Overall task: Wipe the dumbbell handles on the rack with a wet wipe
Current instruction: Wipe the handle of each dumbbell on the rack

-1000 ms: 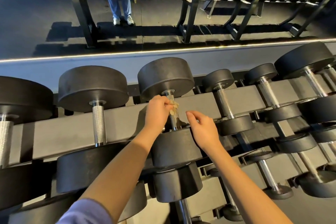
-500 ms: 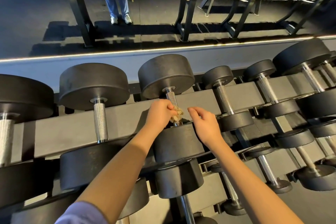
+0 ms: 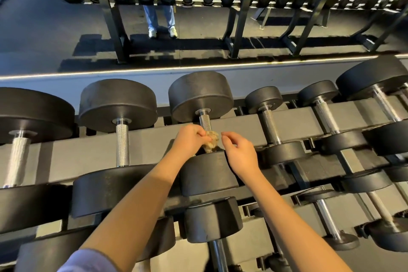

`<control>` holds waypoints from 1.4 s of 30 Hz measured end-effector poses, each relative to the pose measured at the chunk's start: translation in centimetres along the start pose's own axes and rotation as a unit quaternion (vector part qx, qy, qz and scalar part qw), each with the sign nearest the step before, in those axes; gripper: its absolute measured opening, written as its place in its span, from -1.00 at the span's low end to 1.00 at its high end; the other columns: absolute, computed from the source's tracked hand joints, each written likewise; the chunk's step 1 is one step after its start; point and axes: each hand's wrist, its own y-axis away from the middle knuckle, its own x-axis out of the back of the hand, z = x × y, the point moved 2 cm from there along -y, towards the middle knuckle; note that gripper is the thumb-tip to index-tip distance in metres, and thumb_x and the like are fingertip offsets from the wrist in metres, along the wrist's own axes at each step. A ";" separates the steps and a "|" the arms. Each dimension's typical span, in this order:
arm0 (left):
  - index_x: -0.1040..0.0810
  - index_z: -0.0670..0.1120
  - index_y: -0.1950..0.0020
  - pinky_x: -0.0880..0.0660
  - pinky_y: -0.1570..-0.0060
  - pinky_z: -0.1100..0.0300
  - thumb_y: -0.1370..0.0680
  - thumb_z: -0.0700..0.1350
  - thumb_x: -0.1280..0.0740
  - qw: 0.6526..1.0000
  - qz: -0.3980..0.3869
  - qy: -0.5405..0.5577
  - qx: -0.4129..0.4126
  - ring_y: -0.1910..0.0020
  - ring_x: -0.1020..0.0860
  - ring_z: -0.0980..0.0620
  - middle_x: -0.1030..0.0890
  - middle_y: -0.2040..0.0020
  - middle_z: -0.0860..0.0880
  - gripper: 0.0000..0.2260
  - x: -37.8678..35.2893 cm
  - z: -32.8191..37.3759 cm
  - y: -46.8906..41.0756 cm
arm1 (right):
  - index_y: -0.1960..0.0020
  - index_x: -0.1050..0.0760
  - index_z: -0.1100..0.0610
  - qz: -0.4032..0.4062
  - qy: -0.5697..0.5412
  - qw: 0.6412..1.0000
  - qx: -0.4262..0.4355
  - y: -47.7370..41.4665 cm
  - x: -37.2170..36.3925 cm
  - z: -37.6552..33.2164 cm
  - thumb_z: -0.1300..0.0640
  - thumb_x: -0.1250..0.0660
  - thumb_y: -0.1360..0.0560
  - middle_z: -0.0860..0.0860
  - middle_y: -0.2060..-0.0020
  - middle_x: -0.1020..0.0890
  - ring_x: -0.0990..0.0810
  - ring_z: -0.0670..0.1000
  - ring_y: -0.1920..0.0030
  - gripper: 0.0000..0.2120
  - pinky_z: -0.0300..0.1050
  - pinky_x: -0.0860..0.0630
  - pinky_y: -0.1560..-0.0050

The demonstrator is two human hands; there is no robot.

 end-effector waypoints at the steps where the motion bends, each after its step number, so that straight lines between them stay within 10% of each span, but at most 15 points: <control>1: -0.63 -0.23 0.20 -0.47 0.19 0.19 -0.46 -0.20 -0.45 1.000 0.022 0.019 -0.006 0.31 -0.51 0.08 -0.57 0.30 -0.03 -0.89 0.0 0.6 0.1 | -0.23 -0.54 0.02 -0.005 -0.010 1.000 0.006 0.0 0.0 0.0 0.01 -0.21 -0.59 -0.06 -0.06 -0.64 -0.55 -0.10 0.00 -0.73 -0.20 -0.44 0.04; 6: -0.60 -0.34 0.21 -0.42 0.38 0.47 -0.50 -0.34 -0.32 0.998 0.049 0.041 -0.026 0.43 -0.47 0.16 -0.55 0.39 -0.15 -0.88 -1.2 4.3 0.4 | -0.17 -0.50 0.06 -0.013 -0.191 0.981 0.031 -0.8 1.6 0.1 0.19 -0.28 -0.56 -0.08 0.02 -0.61 -0.57 -0.18 0.03 -0.80 -0.36 -0.49 0.04; 10: -0.58 -0.36 0.20 -0.43 0.14 0.11 -0.52 -0.31 -0.29 0.997 0.025 0.023 -0.065 0.26 -0.44 0.01 -0.57 0.16 -0.37 -0.85 -3.0 6.9 -0.3 | 0.05 -0.51 0.01 0.008 -0.228 0.973 0.028 -2.7 4.3 1.0 0.26 -0.35 -0.51 -0.02 0.17 -0.60 -0.57 -0.08 0.16 -0.85 -0.08 -0.58 0.09; 16: -0.41 -0.10 -0.41 -0.33 -0.25 0.09 -0.64 -0.02 -0.15 0.983 0.012 -0.138 -0.116 -0.25 -0.41 -0.04 -0.46 -0.27 -0.11 -0.64 -6.5 9.6 0.4 | 0.07 -0.56 0.13 0.126 -0.062 0.989 0.042 -6.7 9.6 5.0 0.16 -0.35 -0.53 0.02 0.22 -0.62 -0.59 0.00 0.20 -0.96 -0.13 -0.54 0.21; 22: -0.20 -0.07 -0.50 -0.25 -0.32 0.09 -0.64 0.14 -0.04 0.922 0.045 -0.337 -0.185 -0.37 -0.30 -0.01 -0.35 -0.41 -0.03 -0.51 -7.7 9.5 0.6 | 0.09 -0.52 0.24 0.081 0.175 0.981 0.011 -10.2 11.6 10.1 0.27 -0.29 -0.51 0.15 0.16 -0.60 -0.55 0.14 0.13 -0.95 -0.13 -0.33 0.20; 42: -0.60 -0.19 -0.09 -0.55 0.09 0.05 -0.57 0.11 -0.07 0.919 0.068 -0.355 -0.157 0.06 -0.58 -0.08 -0.62 0.04 -0.10 -0.54 -7.7 10.2 1.1 | 0.09 -0.59 0.24 0.054 0.200 0.978 0.016 -12.2 12.0 13.5 0.20 -0.32 -0.52 0.15 0.25 -0.63 -0.59 0.14 0.22 -0.88 -0.08 -0.45 0.25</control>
